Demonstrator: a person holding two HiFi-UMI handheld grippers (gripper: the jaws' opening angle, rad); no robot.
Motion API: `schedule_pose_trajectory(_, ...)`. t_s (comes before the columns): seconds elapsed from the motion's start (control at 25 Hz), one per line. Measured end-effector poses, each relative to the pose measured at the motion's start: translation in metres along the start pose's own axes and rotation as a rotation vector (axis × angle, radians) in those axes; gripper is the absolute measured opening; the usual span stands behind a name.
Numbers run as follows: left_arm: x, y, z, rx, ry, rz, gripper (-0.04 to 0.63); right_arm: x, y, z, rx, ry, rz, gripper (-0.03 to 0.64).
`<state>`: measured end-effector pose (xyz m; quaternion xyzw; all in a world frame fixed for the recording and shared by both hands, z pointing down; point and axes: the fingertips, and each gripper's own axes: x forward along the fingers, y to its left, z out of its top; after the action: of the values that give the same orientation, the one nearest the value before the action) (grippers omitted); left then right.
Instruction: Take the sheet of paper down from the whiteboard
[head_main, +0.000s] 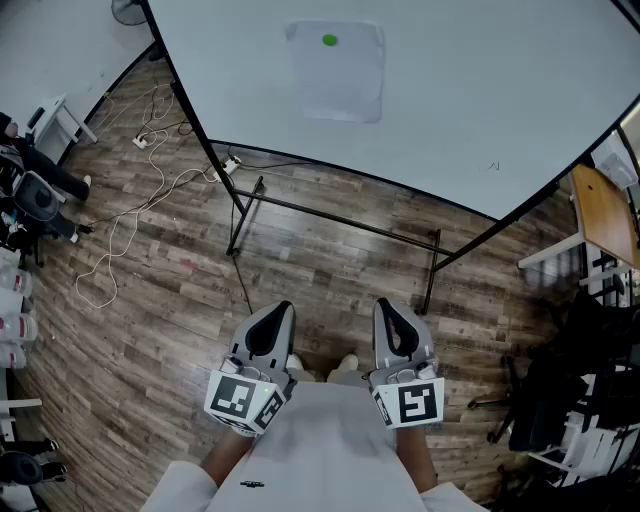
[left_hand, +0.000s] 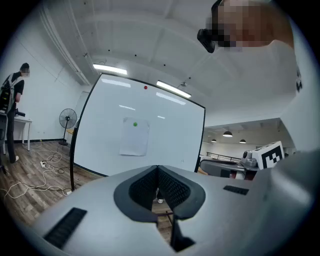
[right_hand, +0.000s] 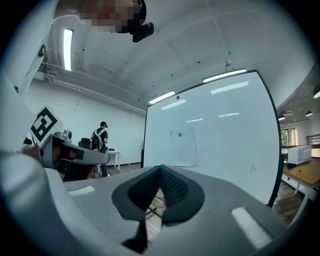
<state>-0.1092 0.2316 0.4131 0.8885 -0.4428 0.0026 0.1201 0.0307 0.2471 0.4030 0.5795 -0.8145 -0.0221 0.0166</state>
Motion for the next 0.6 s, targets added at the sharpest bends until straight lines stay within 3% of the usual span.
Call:
schedule_pose_trajectory(0.36,-0.004,-0.006,0.001,-0.013,-0.009,0.039,0.006,-0.004,-0.008,0.006,-0.01,0.001,0.027,0.011)
schedule_pose_trajectory(0.6,0.01,-0.026,-0.009,-0.02,0.003,0.054,0.006,-0.012,-0.018,-0.002,0.067,-0.009,0.146,0.011)
